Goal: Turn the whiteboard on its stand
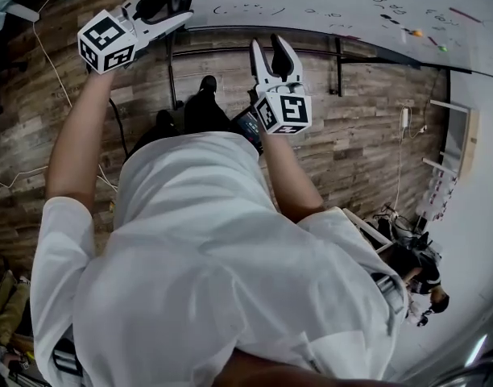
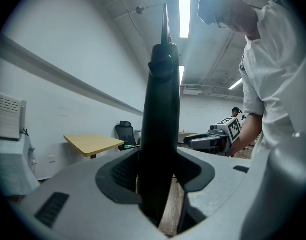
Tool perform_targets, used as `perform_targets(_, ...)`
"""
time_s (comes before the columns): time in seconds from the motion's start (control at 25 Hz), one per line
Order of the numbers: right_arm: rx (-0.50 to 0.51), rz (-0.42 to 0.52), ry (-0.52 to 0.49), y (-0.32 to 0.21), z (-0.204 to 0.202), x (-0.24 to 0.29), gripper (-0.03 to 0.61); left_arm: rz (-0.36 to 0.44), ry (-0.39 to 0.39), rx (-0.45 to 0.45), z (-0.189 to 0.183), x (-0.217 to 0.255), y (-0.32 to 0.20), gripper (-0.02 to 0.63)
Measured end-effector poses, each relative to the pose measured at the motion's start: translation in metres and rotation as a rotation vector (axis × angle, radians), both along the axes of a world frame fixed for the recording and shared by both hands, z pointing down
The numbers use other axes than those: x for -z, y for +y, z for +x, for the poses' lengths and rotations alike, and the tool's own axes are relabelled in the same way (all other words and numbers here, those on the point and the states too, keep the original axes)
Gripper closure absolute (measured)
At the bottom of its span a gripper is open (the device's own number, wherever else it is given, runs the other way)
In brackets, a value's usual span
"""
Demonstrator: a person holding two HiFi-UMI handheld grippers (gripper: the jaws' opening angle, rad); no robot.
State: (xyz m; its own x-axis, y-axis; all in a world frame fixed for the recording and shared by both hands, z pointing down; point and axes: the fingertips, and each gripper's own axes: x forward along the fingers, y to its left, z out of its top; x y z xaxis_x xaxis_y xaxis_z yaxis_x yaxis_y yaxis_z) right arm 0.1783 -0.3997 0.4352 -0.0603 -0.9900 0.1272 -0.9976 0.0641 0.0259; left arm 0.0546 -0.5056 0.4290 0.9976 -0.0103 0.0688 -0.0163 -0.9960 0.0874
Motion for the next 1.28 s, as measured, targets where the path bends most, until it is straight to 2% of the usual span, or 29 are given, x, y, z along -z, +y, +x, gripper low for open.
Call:
perform_targets(0.32,0.057,0.006,-0.025,-0.016,-0.010,0.000,0.419,-0.006,-0.008,0.021,0.000,0.003,0.000,0.416)
perform_targets(1.28,0.165,0.014,-0.007,-0.029,-0.020,0.016,0.420,-0.013,-0.034,0.072,-0.002,0.004,0.001,0.417)
